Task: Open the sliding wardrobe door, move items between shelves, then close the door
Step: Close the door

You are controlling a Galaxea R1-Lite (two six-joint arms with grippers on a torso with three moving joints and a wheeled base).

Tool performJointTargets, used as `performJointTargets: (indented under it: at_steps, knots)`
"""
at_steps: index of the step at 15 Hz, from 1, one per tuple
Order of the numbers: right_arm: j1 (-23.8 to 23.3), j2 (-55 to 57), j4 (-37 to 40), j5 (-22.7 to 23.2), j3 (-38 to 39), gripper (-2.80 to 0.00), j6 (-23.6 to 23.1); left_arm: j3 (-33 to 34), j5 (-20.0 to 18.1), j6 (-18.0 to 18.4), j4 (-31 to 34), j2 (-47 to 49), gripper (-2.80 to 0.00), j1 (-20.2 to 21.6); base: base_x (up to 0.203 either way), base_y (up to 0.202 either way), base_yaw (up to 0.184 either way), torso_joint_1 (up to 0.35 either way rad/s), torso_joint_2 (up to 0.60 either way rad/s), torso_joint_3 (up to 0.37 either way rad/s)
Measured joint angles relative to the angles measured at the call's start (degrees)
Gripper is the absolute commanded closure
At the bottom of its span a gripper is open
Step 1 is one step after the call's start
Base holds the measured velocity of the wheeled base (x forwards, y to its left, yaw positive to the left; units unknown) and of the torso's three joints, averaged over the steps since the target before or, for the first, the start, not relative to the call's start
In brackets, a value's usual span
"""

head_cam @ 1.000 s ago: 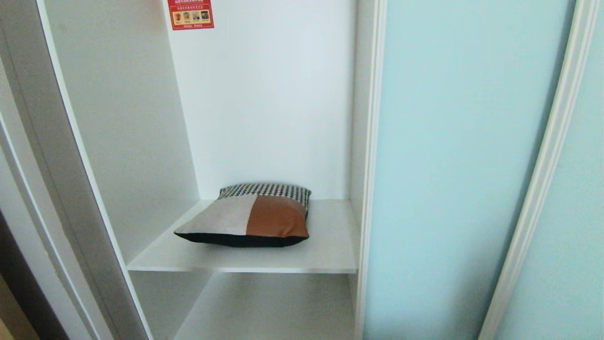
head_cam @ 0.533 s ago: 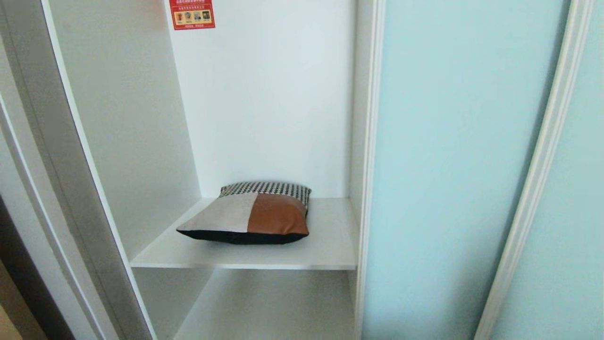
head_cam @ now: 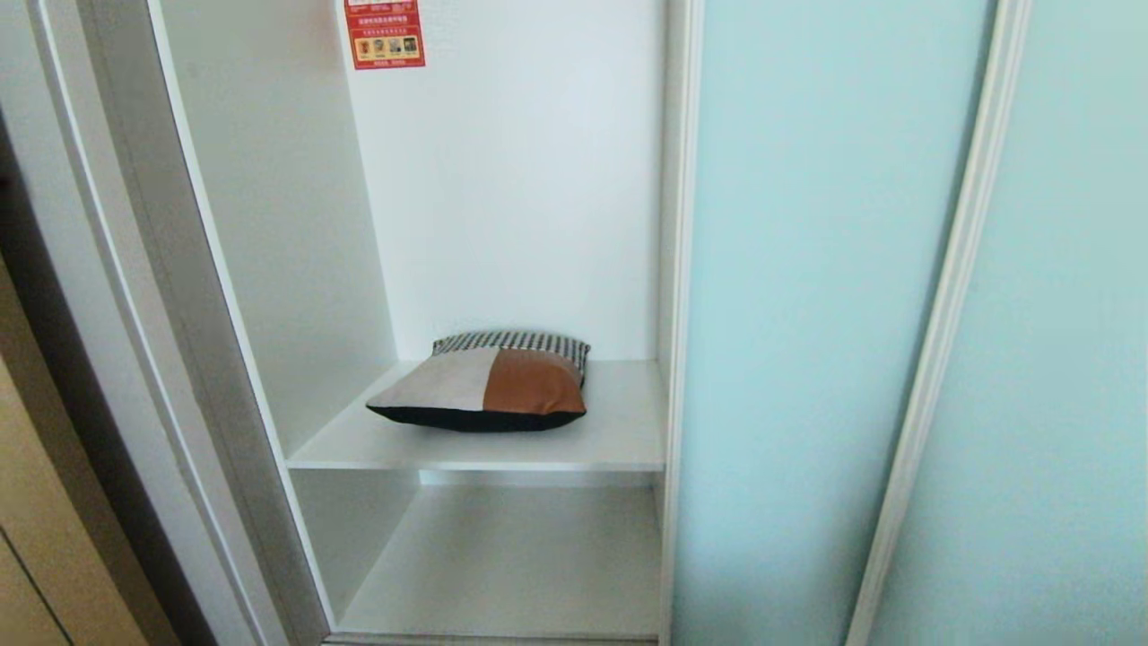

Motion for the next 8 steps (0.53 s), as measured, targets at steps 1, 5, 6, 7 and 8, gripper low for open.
performJointTargets:
  at_steps: [1, 5, 6, 7, 8]
  knots:
    - [0.0, 0.0, 0.0, 0.0, 0.0, 0.00, -0.1, 0.0, 0.0, 0.0, 0.0, 0.0, 0.00, 0.0, -0.193, 0.000, 0.001, 0.005, 0.01, 0.002]
    - [0.0, 0.0, 0.0, 0.0, 0.0, 0.00, -0.1, 0.0, -0.1, 0.0, 0.0, 0.0, 0.00, 0.0, -0.125, 0.000, 0.001, -0.001, 0.00, 0.001]
    - [0.0, 0.0, 0.0, 0.0, 0.0, 0.00, -0.2, 0.0, -0.1, 0.0, 0.0, 0.0, 0.00, 0.0, 0.000, 0.000, 0.000, 0.000, 0.00, 0.000]
    - [0.0, 0.0, 0.0, 0.0, 0.0, 0.00, -0.1, 0.0, -0.1, 0.0, 0.0, 0.0, 0.00, 0.0, 0.000, 0.000, 0.000, 0.000, 0.00, 0.000]
    - [0.0, 0.0, 0.0, 0.0, 0.0, 0.00, -0.2, 0.0, -0.1, 0.0, 0.0, 0.0, 0.00, 0.0, 0.000, 0.000, 0.000, 0.000, 0.00, 0.000]
